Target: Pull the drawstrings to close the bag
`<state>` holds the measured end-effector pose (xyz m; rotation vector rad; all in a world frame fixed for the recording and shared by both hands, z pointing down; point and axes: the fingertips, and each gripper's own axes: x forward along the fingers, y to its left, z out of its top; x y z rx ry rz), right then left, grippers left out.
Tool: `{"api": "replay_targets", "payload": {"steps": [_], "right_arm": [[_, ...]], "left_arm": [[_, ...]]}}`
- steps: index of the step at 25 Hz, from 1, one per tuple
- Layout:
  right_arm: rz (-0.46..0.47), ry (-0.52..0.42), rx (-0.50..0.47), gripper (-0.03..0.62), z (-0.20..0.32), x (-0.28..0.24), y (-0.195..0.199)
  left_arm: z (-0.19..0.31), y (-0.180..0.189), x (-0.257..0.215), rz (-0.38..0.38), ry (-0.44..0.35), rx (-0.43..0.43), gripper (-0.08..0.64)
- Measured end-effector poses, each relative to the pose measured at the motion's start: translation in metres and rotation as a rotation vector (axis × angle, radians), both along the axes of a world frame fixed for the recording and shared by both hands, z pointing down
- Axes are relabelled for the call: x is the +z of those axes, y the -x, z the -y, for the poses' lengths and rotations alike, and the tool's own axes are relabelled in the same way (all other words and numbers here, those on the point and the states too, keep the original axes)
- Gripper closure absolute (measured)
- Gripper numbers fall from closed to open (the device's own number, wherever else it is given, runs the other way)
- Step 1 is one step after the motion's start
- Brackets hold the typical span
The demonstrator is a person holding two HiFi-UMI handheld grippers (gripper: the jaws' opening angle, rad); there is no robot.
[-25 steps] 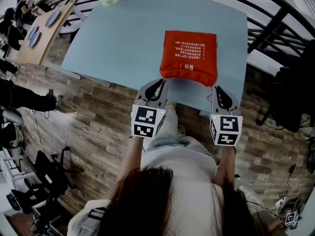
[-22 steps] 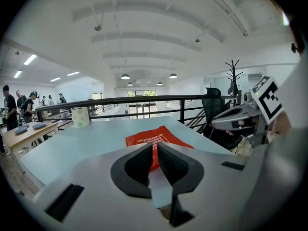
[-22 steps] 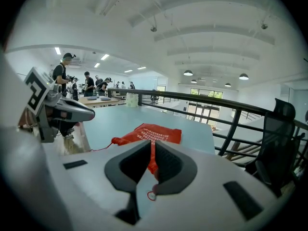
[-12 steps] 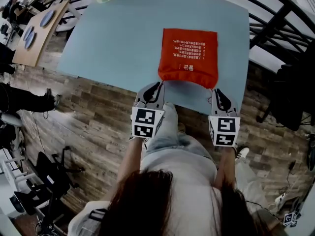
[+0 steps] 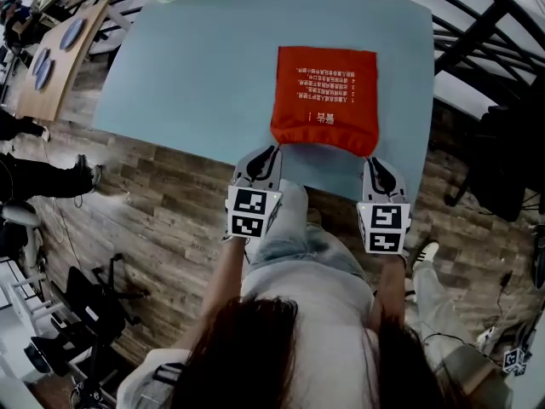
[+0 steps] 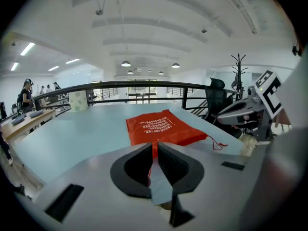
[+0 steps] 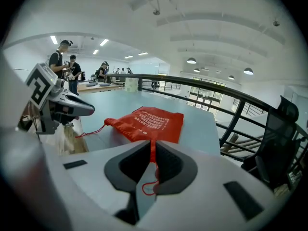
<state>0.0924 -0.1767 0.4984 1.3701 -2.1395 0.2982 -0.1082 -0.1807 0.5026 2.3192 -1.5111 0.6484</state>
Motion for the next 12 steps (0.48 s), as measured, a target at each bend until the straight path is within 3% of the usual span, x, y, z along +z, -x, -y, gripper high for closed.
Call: {"api": "replay_targets", "payload": {"steps": [12], "right_arm": [[-0.049, 0.075, 0.016, 0.565, 0.004, 0.033, 0.002]], "left_arm": [[0.006, 0.002, 0.031, 0.004, 0.081, 0.033, 0.523]]}}
